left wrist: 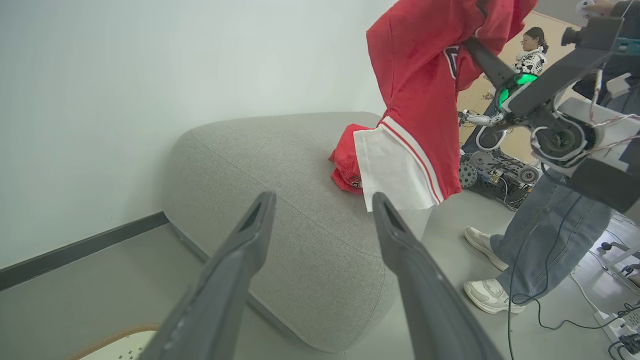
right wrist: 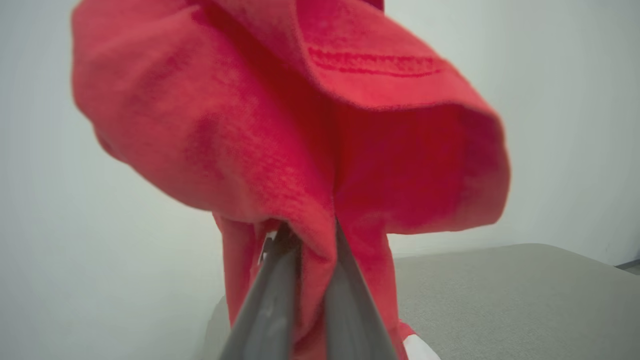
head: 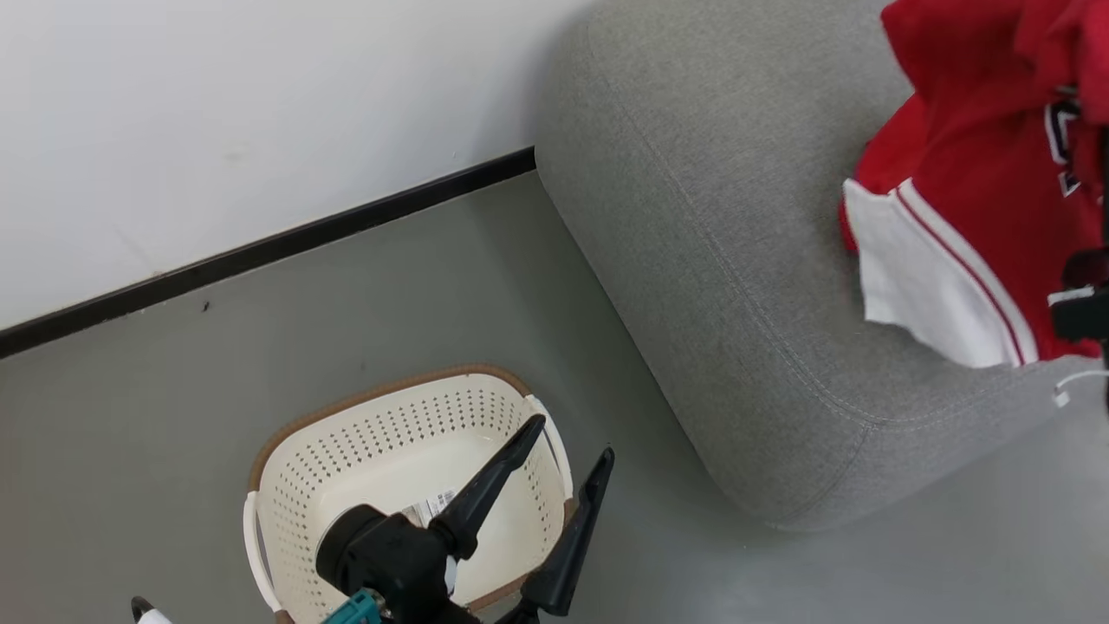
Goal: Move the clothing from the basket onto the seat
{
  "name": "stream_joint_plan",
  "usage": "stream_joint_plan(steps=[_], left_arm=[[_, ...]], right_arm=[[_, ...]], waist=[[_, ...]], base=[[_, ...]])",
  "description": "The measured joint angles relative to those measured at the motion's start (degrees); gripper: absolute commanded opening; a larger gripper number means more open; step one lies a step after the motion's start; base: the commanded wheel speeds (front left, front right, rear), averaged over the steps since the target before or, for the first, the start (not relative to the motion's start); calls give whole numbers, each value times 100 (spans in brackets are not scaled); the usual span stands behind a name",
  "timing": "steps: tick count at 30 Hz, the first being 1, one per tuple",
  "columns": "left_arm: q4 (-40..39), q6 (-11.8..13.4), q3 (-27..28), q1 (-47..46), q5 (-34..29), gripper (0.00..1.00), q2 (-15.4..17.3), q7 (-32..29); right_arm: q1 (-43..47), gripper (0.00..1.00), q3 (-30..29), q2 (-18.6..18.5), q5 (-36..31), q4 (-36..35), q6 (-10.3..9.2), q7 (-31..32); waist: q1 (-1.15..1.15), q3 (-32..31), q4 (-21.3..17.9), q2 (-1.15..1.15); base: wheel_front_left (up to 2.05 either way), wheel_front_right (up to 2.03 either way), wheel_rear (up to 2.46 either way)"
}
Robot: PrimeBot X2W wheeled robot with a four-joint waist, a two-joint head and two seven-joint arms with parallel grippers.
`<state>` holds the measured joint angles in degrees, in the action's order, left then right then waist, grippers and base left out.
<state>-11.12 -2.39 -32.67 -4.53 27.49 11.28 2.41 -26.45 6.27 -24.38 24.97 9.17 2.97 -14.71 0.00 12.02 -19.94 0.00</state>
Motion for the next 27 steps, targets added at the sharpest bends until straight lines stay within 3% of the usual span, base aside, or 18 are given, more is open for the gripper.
stream_joint_plan(steps=[6, 18, 23, 27], left_arm=[[-54, -15, 0, -60, -60, 100, 135, -133], [-530, 37, 211, -73, -213, 100, 521, -379], [-705, 47, 255, -57, -214, 100, 620, -447], [-880, 94, 367, -58, -214, 100, 694, -541]], right_arm=[[-719, 0, -461, -299, 76, 537, -26, 0], [-1092, 0, -1196, -868, 13, 1493, -505, -1], [-1086, 0, -1234, -839, 15, 1833, -600, 0], [-1068, 0, -1082, -459, 22, 1958, -609, 0]], waist=[[0, 239, 184, 0], [1, 866, 523, 0], [0, 1138, 591, 0], [0, 1425, 641, 0]], base=[[0, 0, 0], [0, 0, 0], [0, 0, 0], [0, 0, 0]])
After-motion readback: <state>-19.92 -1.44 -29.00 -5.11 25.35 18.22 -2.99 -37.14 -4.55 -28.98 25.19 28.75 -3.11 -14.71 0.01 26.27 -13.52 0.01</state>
